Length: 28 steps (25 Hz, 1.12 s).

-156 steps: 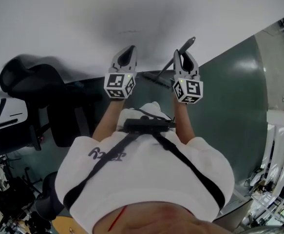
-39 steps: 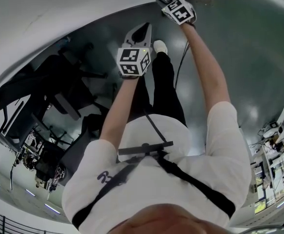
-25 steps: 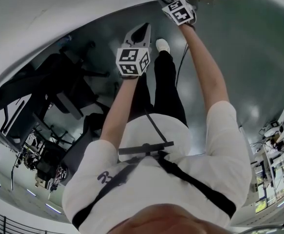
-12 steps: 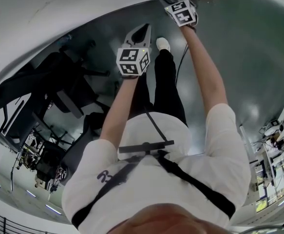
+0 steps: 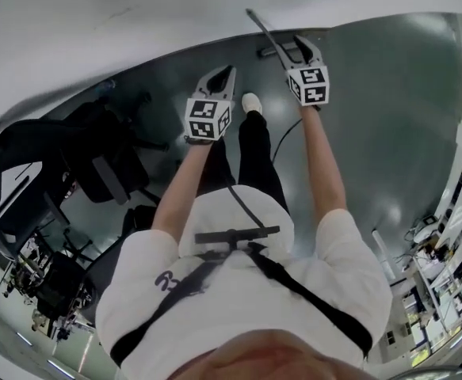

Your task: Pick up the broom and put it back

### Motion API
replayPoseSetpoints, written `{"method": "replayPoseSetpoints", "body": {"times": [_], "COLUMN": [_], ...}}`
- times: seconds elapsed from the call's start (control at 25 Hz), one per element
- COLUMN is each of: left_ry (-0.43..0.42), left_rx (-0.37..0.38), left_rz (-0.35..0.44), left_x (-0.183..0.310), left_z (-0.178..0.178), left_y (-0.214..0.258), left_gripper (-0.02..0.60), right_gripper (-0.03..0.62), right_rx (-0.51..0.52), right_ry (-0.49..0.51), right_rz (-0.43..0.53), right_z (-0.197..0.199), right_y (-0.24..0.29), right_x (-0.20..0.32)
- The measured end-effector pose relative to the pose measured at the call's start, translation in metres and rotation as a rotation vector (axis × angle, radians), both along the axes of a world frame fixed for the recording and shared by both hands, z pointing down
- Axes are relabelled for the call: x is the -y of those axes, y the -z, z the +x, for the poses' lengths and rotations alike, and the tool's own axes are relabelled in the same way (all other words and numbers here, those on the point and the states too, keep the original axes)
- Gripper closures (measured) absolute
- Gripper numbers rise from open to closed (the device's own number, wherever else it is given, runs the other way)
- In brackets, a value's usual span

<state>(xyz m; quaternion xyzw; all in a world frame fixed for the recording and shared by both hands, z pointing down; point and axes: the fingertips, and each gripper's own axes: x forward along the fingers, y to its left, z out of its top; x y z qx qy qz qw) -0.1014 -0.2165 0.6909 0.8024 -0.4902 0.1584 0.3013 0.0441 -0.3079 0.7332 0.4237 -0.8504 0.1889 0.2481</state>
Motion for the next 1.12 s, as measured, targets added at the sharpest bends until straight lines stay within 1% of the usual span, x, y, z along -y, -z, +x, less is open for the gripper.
{"method": "replayPoseSetpoints", "body": {"times": [0.08, 0.12, 0.28, 0.4, 0.48, 0.56, 0.64, 0.76, 0.88, 1.0, 1.12], "left_ry": [-0.031, -0.033, 0.014, 0.05, 0.057, 0.068, 0.091, 0.125, 0.154, 0.168, 0.172], "left_rx": [0.017, 0.02, 0.0, -0.014, -0.015, -0.005, 0.007, 0.002, -0.005, -0.008, 0.003], "left_rz": [0.017, 0.028, 0.071, 0.099, 0.149, 0.193, 0.224, 0.271, 0.331, 0.391, 0.444], "left_x": [-0.011, -0.015, -0.025, -0.031, -0.027, -0.029, -0.035, -0.047, -0.049, -0.043, -0.043], "left_z": [-0.007, -0.011, -0.033, -0.05, -0.063, -0.086, -0.105, -0.107, -0.109, -0.104, -0.102], "left_y": [0.015, 0.024, 0.065, 0.087, 0.109, 0.129, 0.144, 0.171, 0.199, 0.232, 0.262], "left_gripper": [0.571, 0.571, 0.571, 0.571, 0.571, 0.571, 0.571, 0.571, 0.571, 0.571, 0.571], "right_gripper": [0.398, 0.398, 0.398, 0.399, 0.399, 0.399, 0.399, 0.399, 0.399, 0.4, 0.401], "right_rx": [0.035, 0.045, 0.091, 0.141, 0.164, 0.191, 0.222, 0.25, 0.298, 0.336, 0.344], "right_ry": [-0.022, -0.024, -0.028, -0.03, -0.03, -0.027, 0.001, 0.064, 0.092, 0.13, 0.143], "right_rz": [0.018, 0.034, 0.111, 0.171, 0.22, 0.257, 0.292, 0.323, 0.342, 0.349, 0.352], "right_z": [-0.001, -0.003, -0.014, -0.027, -0.042, -0.07, -0.1, -0.128, -0.148, -0.156, -0.162], "right_y": [0.03, 0.046, 0.11, 0.151, 0.18, 0.204, 0.224, 0.251, 0.276, 0.308, 0.336], "right_x": [-0.022, -0.03, -0.051, -0.066, -0.069, -0.079, -0.092, -0.114, -0.122, -0.122, -0.129]}}
